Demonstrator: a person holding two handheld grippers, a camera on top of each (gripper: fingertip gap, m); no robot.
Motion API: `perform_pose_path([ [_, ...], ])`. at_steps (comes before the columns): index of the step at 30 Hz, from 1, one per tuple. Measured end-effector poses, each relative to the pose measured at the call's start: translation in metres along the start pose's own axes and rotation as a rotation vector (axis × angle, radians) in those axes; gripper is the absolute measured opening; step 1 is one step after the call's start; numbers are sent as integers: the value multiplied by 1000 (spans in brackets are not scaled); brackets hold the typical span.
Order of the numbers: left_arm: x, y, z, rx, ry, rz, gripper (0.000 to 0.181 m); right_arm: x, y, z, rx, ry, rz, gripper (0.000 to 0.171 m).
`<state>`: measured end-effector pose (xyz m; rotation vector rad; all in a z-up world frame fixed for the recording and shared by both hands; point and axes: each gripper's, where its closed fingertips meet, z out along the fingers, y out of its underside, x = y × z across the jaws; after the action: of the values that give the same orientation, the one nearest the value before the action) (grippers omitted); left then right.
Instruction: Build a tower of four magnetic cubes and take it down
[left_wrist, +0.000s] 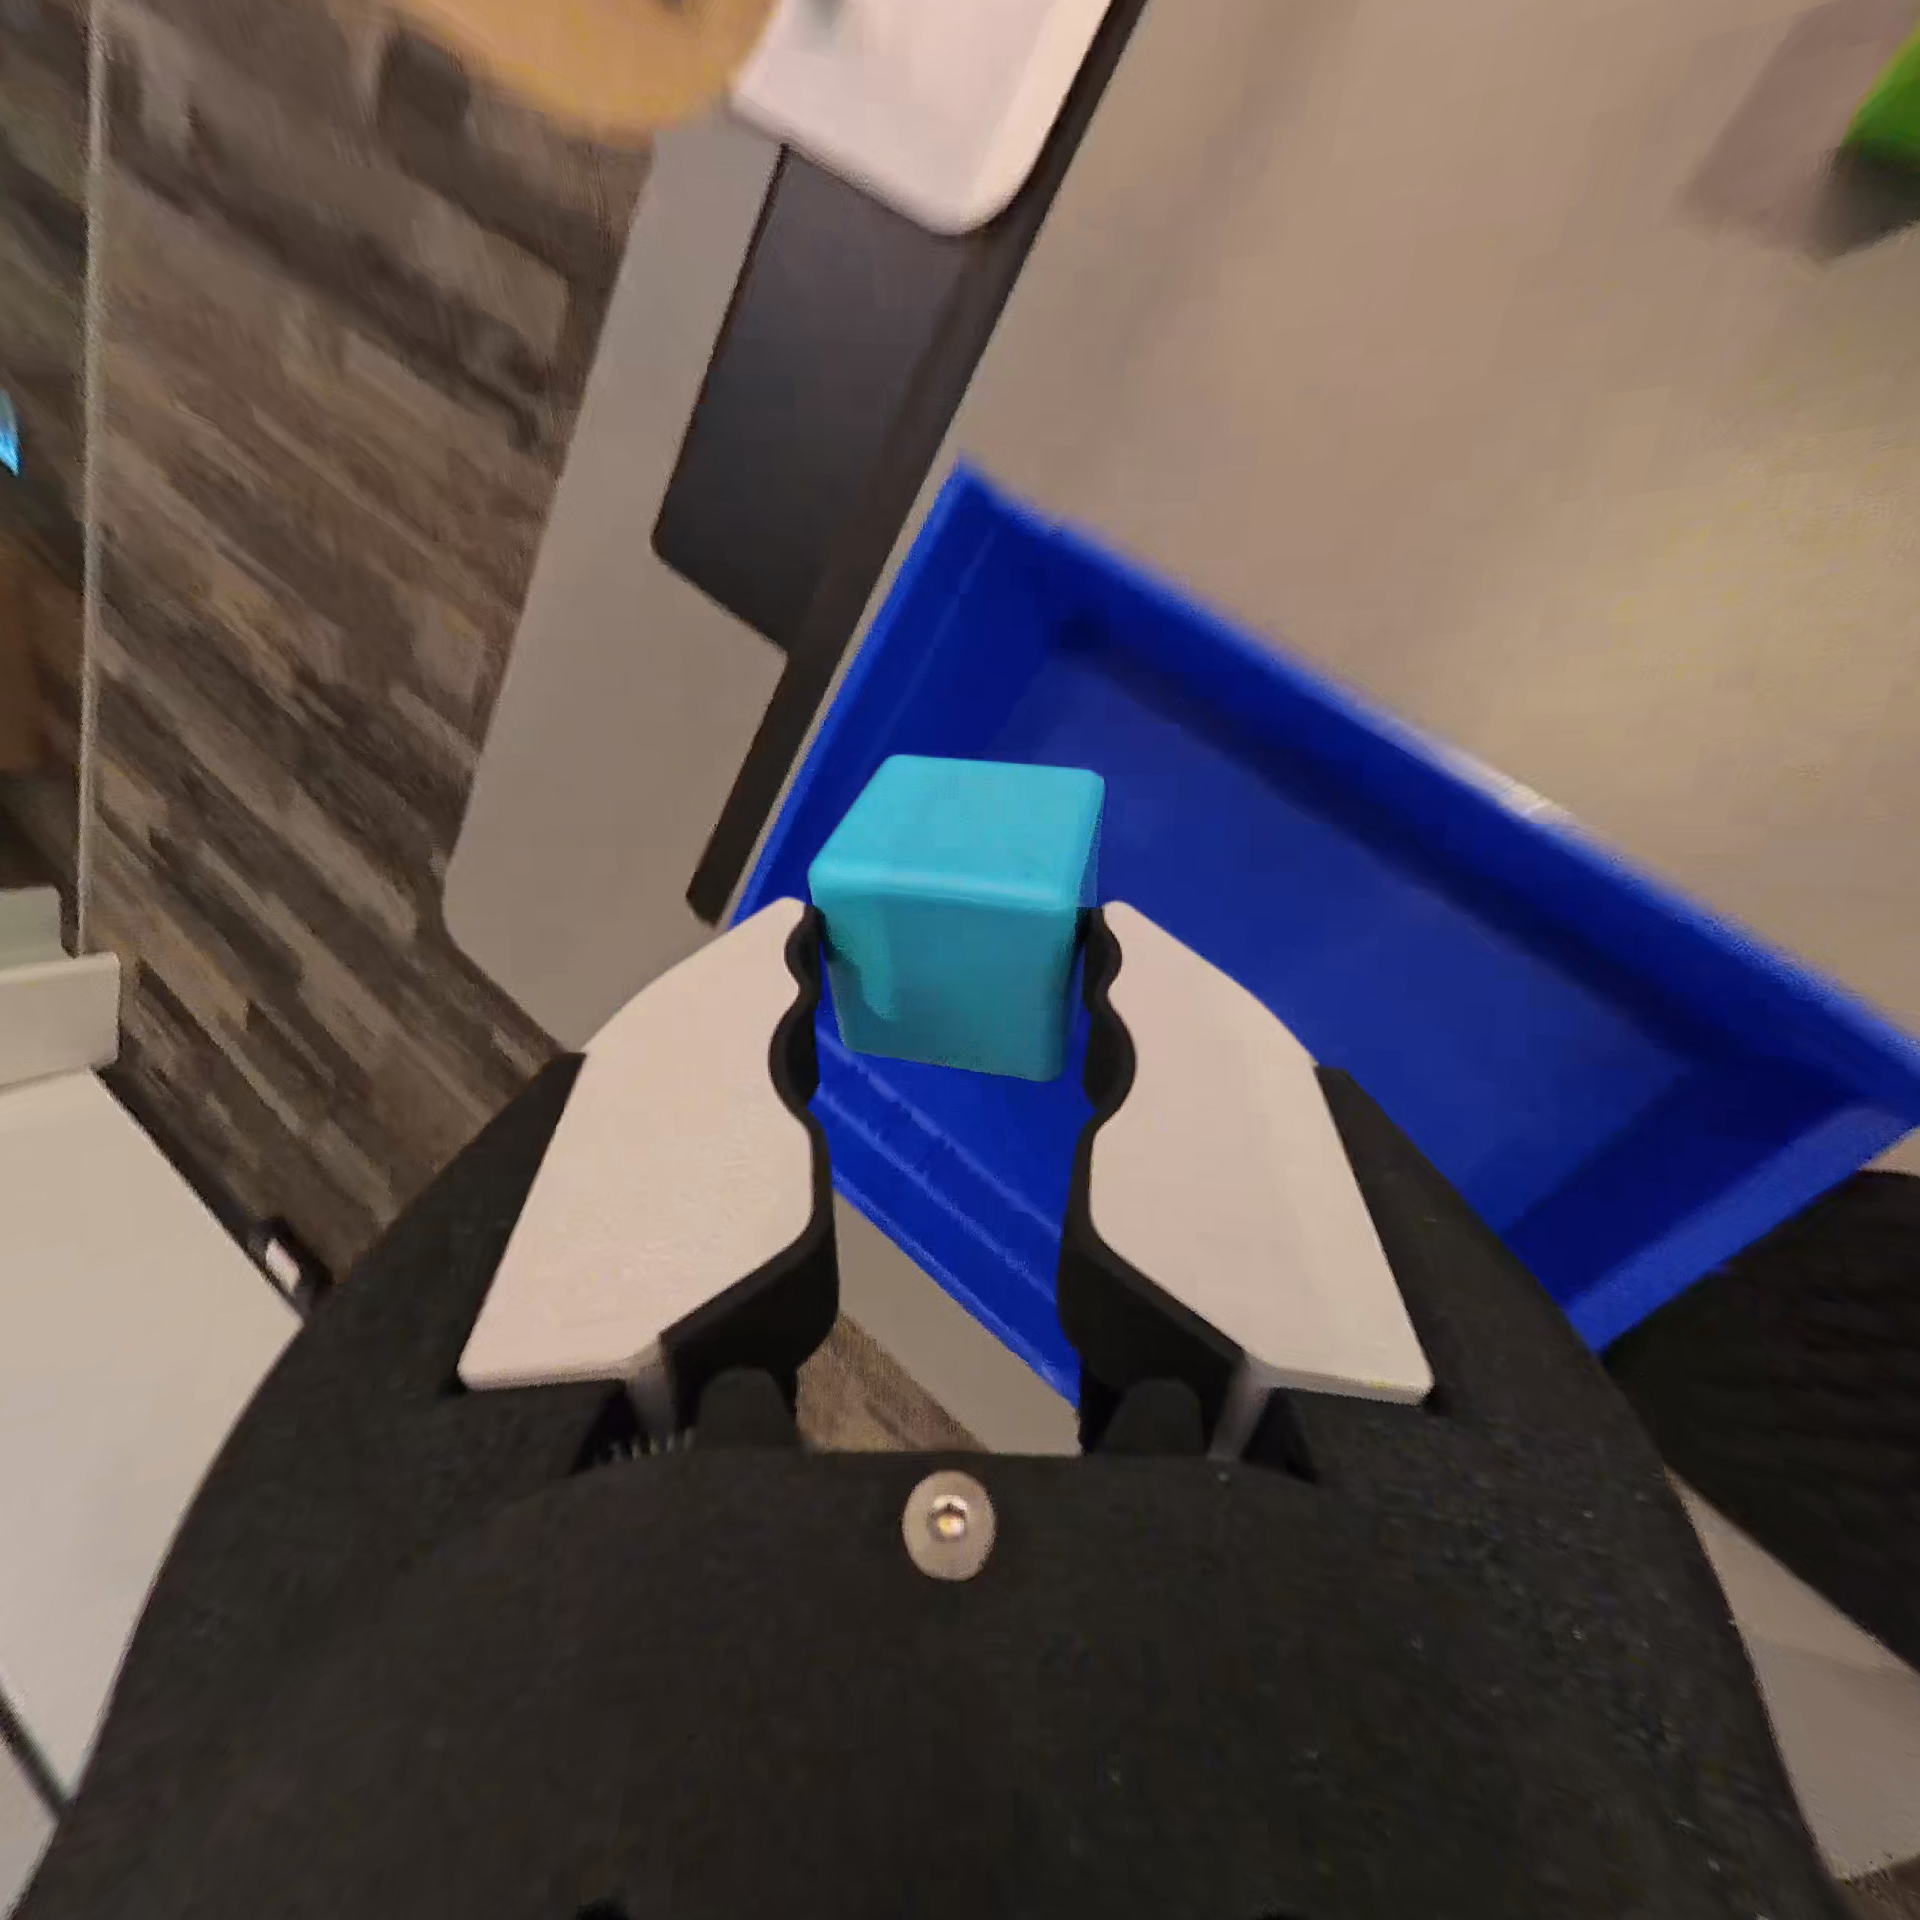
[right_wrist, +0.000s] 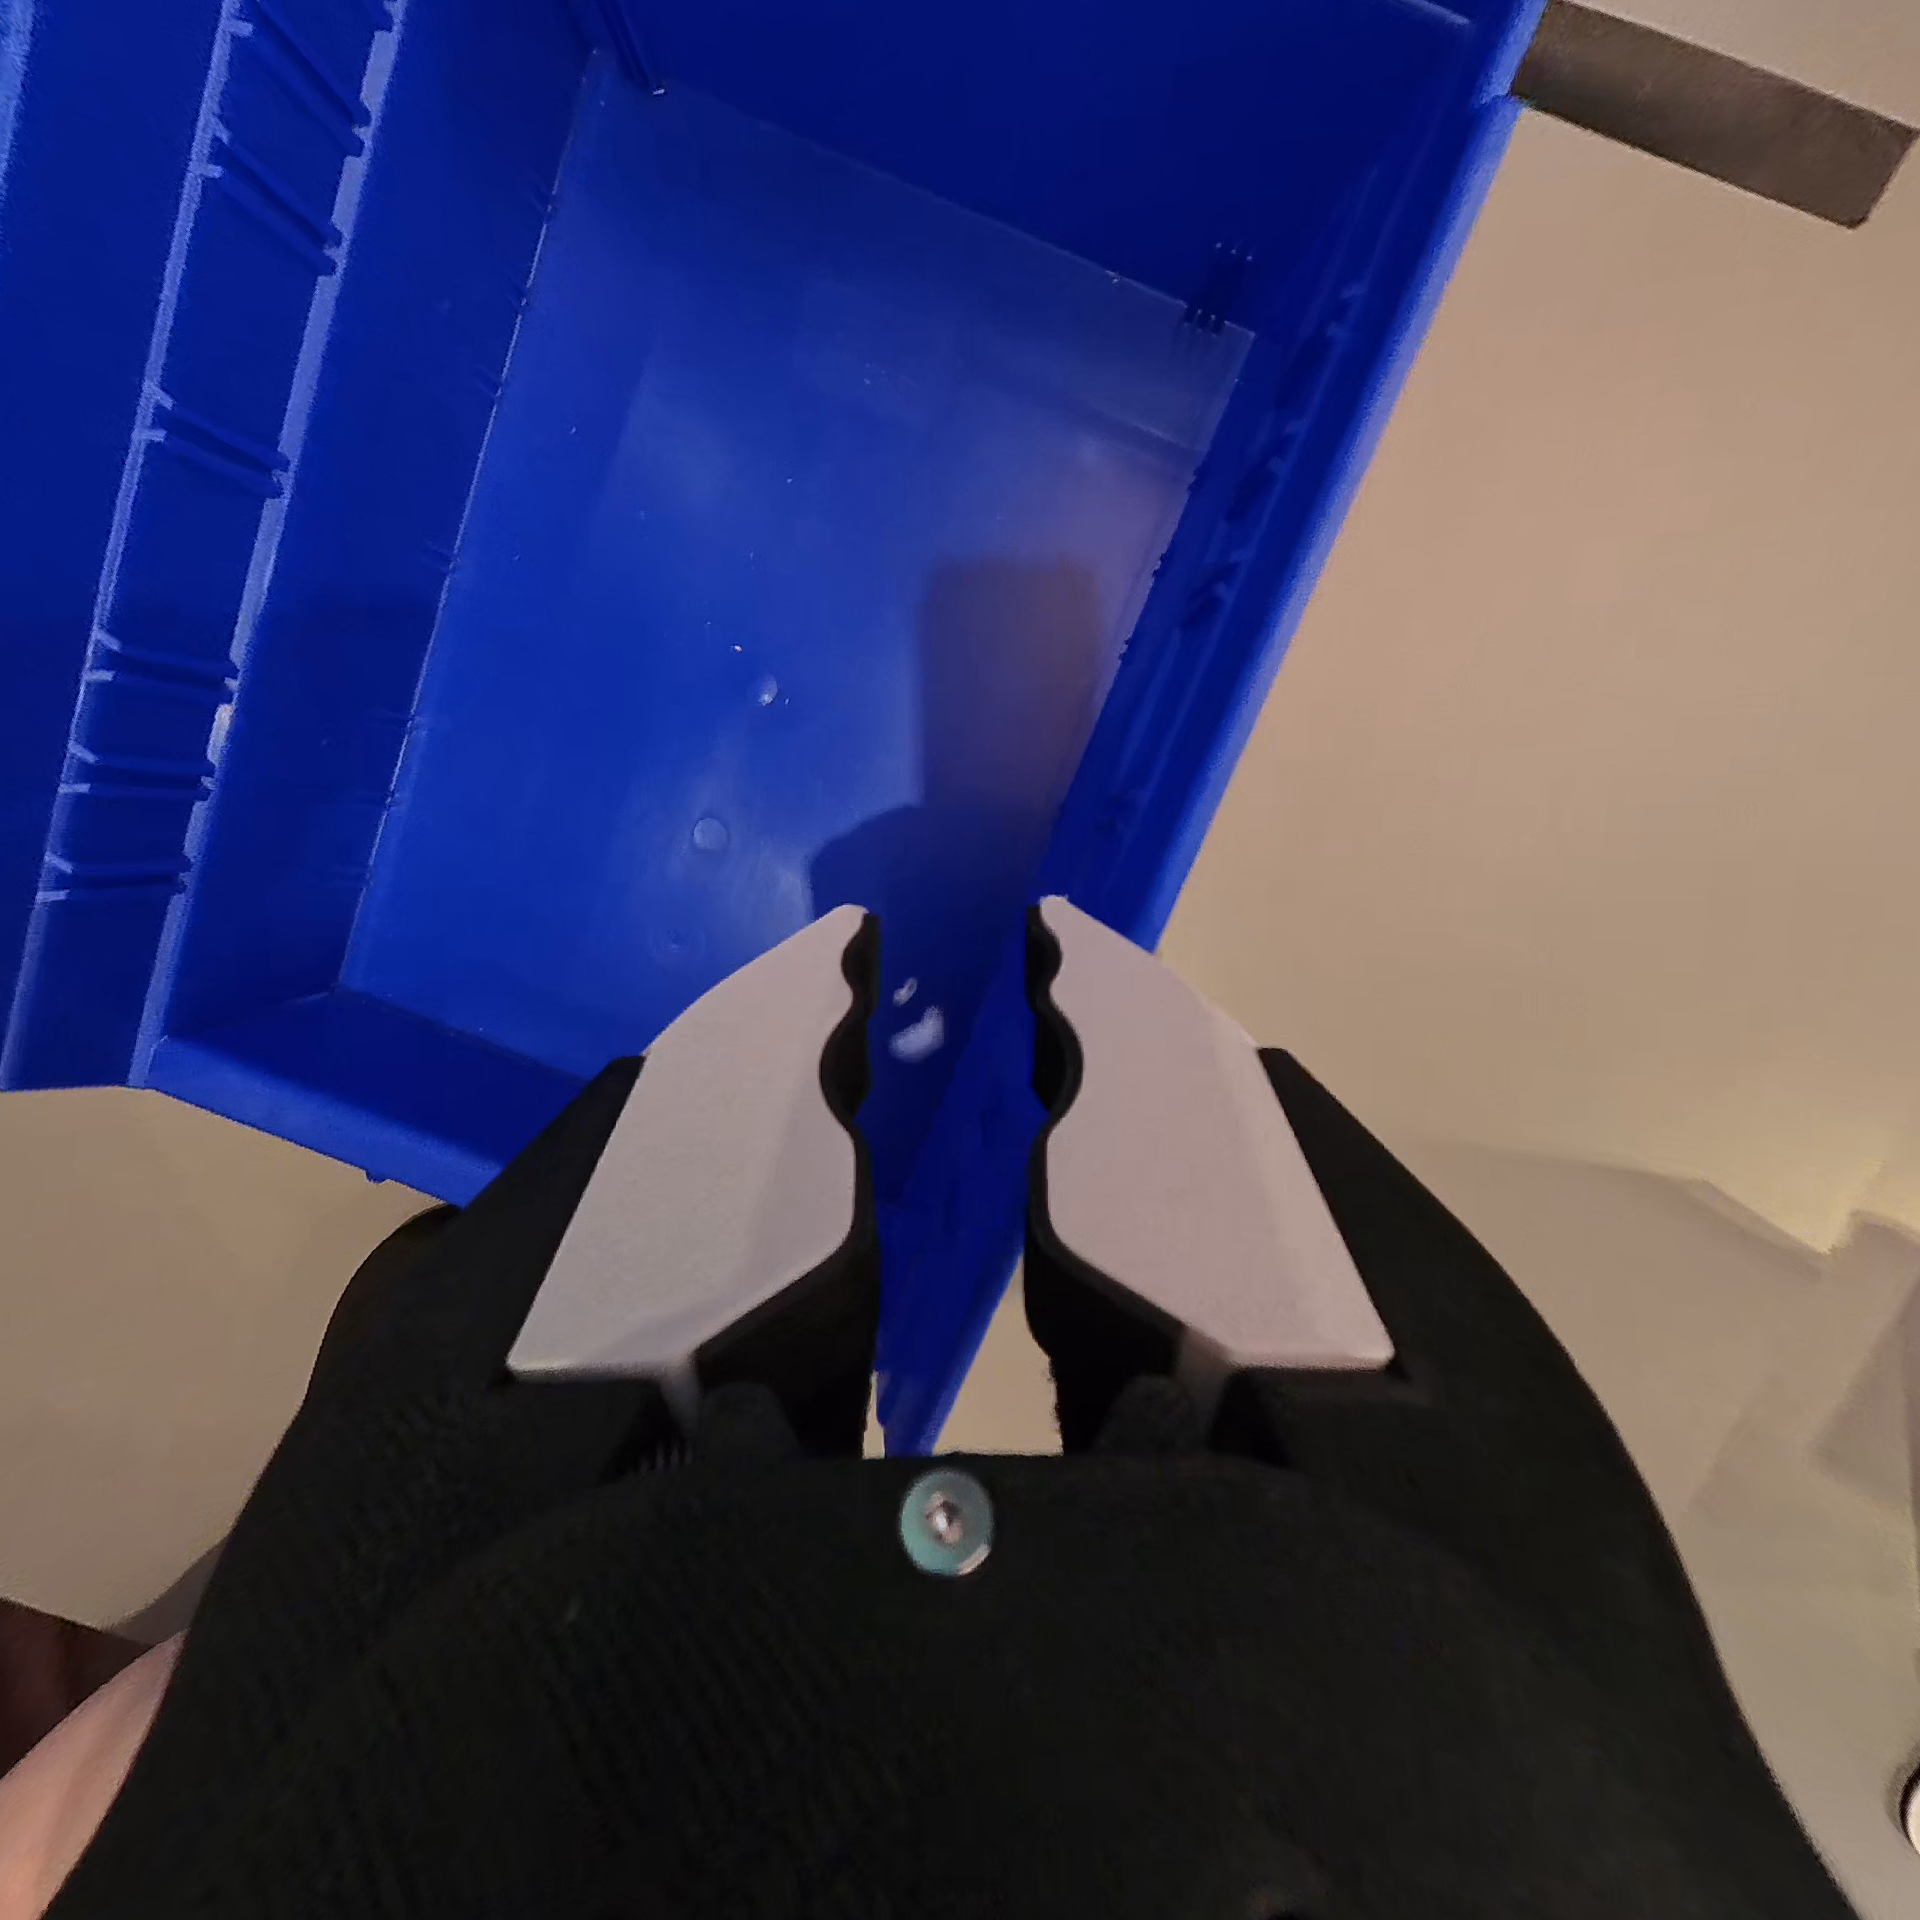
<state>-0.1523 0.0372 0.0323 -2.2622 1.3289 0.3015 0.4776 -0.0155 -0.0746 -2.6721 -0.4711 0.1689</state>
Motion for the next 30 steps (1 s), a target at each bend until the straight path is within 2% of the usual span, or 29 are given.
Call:
perform_pose_path([
  [3,28,-48,-23,108,50,54,48,1,-3,-8,30,16,1,29],
  [6,68,-95,-30,192,118,144,48,2,-8,-15,66,43,-9,29],
  [13,152,-164,-2,154,241,352,48,-3,-18,-25,127,57,-42,29],
  [17,172,-183,11,96,277,413,48,-4,-16,-24,116,53,-48,29],
  [23,182,-188,25,-25,296,472,48,-5,-15,-22,111,41,-52,29],
  [27,187,-193,27,-40,305,471,47,-4,-10,-19,91,32,-48,29],
  [30,187,-201,27,7,283,459,49,-4,-9,-17,84,25,-44,29],
])
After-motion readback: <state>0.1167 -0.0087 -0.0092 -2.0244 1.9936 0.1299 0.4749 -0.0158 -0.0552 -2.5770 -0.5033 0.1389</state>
